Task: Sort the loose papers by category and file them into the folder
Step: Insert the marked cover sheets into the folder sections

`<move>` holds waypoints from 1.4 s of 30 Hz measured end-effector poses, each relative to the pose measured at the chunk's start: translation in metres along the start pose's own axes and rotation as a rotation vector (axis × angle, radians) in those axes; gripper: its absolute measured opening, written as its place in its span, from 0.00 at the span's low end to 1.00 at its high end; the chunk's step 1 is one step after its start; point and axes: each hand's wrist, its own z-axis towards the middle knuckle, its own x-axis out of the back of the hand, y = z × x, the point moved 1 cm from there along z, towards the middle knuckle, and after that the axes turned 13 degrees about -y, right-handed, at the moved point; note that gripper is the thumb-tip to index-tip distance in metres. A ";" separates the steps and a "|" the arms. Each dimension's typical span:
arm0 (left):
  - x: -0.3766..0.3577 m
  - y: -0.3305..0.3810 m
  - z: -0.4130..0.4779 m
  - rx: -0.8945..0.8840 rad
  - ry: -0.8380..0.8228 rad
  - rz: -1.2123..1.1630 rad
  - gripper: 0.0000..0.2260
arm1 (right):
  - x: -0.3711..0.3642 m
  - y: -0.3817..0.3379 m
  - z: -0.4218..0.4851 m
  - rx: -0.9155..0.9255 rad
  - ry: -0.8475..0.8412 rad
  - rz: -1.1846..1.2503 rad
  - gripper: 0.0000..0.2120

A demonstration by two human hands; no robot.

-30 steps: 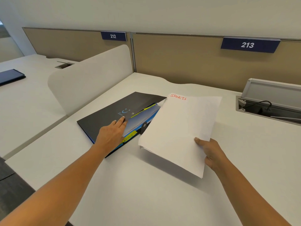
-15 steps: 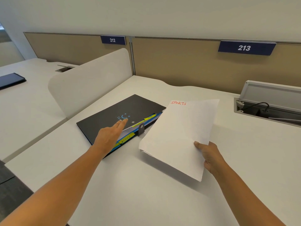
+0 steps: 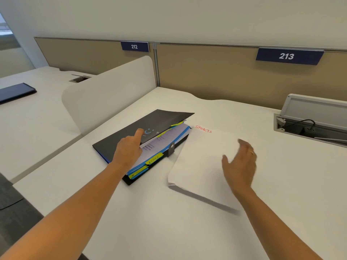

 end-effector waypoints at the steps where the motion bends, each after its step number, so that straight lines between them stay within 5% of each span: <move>1: 0.000 0.002 0.000 0.001 -0.002 -0.003 0.18 | -0.009 -0.009 0.002 0.132 -0.014 0.005 0.25; 5: 0.001 0.006 -0.002 0.004 -0.004 -0.026 0.18 | -0.046 -0.064 -0.007 0.655 -0.289 -0.043 0.13; 9: 0.006 0.006 -0.002 0.010 0.022 -0.038 0.18 | -0.083 -0.107 -0.014 1.045 -0.496 -0.378 0.10; 15: 0.023 0.006 -0.003 0.028 0.050 -0.088 0.18 | -0.112 -0.113 0.002 0.995 -0.656 -0.739 0.14; 27: 0.021 0.006 -0.005 0.044 0.027 -0.173 0.18 | -0.108 -0.123 0.021 0.947 -0.439 -0.730 0.04; 30: 0.019 0.008 -0.007 0.046 0.000 -0.173 0.17 | -0.104 -0.133 0.024 0.914 -0.366 -0.662 0.15; 34: 0.019 0.013 -0.014 0.068 0.038 -0.162 0.13 | -0.105 -0.135 0.023 0.910 -0.344 -0.611 0.17; 39: 0.016 0.024 -0.022 0.056 -0.001 0.108 0.18 | -0.108 -0.128 0.021 0.899 -0.296 -0.530 0.10; 42: 0.011 0.023 -0.018 0.105 -0.103 0.259 0.11 | -0.107 -0.123 0.020 0.878 -0.233 -0.457 0.12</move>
